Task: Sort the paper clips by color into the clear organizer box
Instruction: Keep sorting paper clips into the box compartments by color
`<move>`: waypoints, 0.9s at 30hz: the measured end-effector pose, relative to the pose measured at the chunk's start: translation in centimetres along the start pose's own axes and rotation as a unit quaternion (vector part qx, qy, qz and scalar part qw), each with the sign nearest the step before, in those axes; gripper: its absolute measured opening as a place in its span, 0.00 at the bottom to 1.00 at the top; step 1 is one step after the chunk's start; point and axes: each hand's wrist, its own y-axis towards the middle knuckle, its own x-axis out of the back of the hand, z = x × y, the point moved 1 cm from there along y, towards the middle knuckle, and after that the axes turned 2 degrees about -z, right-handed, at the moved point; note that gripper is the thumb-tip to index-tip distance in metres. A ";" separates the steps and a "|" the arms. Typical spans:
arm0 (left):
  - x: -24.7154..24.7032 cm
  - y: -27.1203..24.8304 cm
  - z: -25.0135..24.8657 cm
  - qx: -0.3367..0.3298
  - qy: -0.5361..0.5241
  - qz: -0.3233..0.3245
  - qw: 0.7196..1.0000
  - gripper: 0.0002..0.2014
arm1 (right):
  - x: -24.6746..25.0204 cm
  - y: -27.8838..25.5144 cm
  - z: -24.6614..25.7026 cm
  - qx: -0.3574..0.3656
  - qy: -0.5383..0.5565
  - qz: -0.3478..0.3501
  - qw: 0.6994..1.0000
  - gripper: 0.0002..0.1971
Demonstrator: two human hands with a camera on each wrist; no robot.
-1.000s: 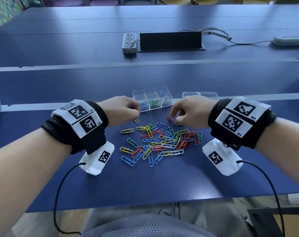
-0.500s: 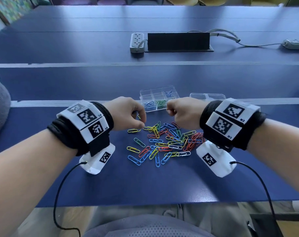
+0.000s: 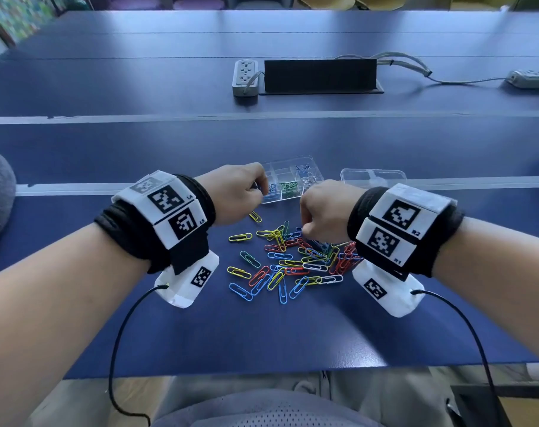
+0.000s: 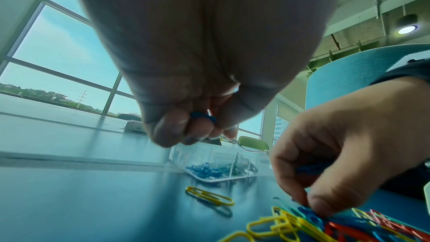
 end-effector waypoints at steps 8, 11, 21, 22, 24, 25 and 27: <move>0.6 0.6 0.1 -0.008 0.024 -0.024 0.999 0.14 | -0.5 -0.2 -0.2 0.009 0.021 -0.008 1.000 0.16; 0.8 1.0 -0.3 -0.020 0.023 -0.037 0.999 0.12 | 0.1 -0.3 -0.5 0.012 0.021 0.000 1.000 0.11; 0.7 2.7 -1.3 -0.051 0.036 -0.064 0.996 0.13 | 5.1 4.5 -3.5 -0.072 0.120 -0.071 0.988 0.15; 0.6 2.8 -1.2 -0.050 0.041 -0.061 0.996 0.13 | 5.4 5.3 -3.6 -0.073 0.122 -0.071 0.987 0.18; 0.5 3.0 -1.2 -0.048 0.055 -0.056 0.996 0.13 | 5.9 6.4 -3.4 -0.074 0.137 -0.075 0.985 0.20; 0.5 3.1 -1.2 -0.046 0.062 -0.053 0.996 0.13 | 6.1 6.7 -3.2 -0.079 0.143 -0.085 0.983 0.20; 0.5 3.2 -1.2 -0.042 0.072 -0.049 0.995 0.13 | 6.3 7.4 -3.1 -0.087 0.158 -0.105 0.978 0.16</move>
